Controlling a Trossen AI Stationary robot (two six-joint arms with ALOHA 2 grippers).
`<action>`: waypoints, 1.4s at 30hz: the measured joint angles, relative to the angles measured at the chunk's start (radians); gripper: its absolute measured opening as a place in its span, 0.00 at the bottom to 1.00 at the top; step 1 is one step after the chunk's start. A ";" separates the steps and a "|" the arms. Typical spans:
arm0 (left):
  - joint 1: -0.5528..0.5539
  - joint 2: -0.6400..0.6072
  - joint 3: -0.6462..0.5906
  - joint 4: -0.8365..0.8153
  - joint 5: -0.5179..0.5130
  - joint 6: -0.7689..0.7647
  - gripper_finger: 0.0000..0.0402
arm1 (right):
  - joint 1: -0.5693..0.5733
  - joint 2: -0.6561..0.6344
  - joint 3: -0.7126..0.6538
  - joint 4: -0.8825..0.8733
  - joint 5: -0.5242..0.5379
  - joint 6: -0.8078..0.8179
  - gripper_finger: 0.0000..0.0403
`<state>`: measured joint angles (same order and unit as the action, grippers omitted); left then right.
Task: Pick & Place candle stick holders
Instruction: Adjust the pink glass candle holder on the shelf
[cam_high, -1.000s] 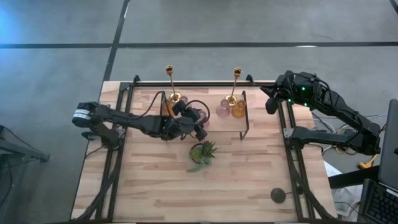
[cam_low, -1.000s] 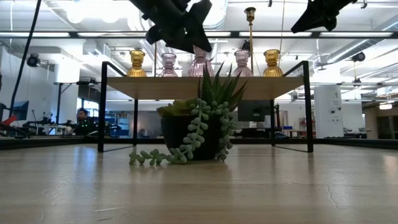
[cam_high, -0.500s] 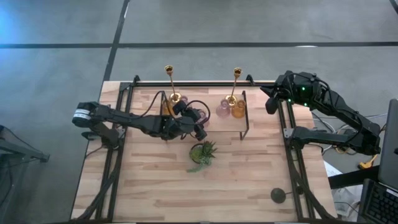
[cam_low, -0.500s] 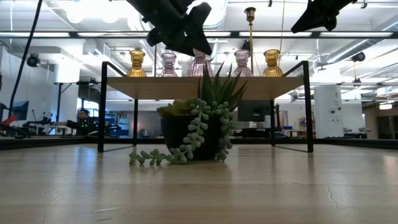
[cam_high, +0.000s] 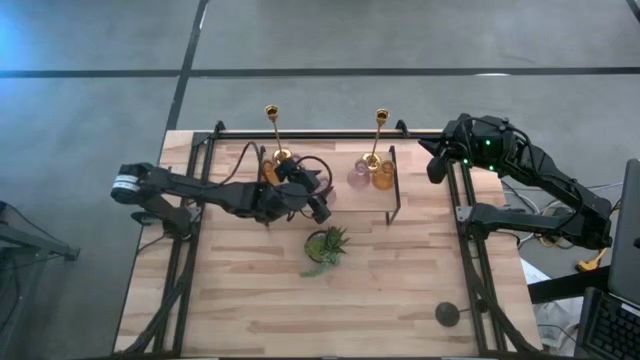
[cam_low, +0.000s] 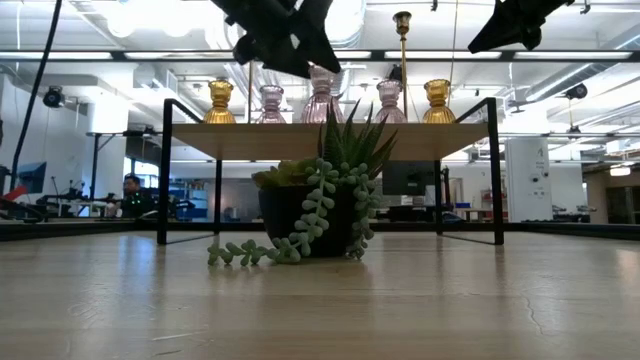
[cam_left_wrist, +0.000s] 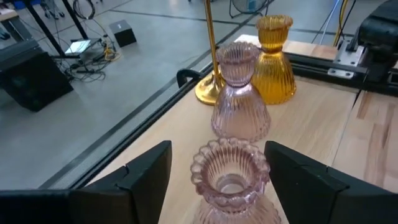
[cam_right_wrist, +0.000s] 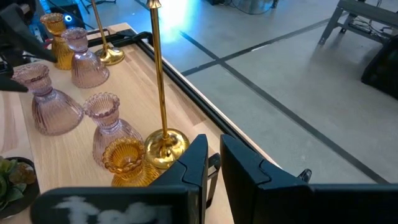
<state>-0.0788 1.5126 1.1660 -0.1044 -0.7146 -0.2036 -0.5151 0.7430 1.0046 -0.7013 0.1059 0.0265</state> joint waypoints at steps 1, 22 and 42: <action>0.000 -0.006 0.000 -0.001 0.000 0.002 0.65 | 0.000 0.000 0.000 0.000 0.000 0.000 0.09; -0.003 -0.217 0.142 -0.523 0.254 0.353 0.64 | 0.000 0.000 0.000 -0.002 0.000 0.020 0.09; 0.042 -0.114 0.165 -0.724 0.032 0.549 0.64 | 0.000 0.000 0.000 -0.001 0.000 0.014 0.10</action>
<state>-0.0366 1.3985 1.3308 -0.8282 -0.6827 0.3452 -0.5148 0.7429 1.0046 -0.7021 0.1059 0.0402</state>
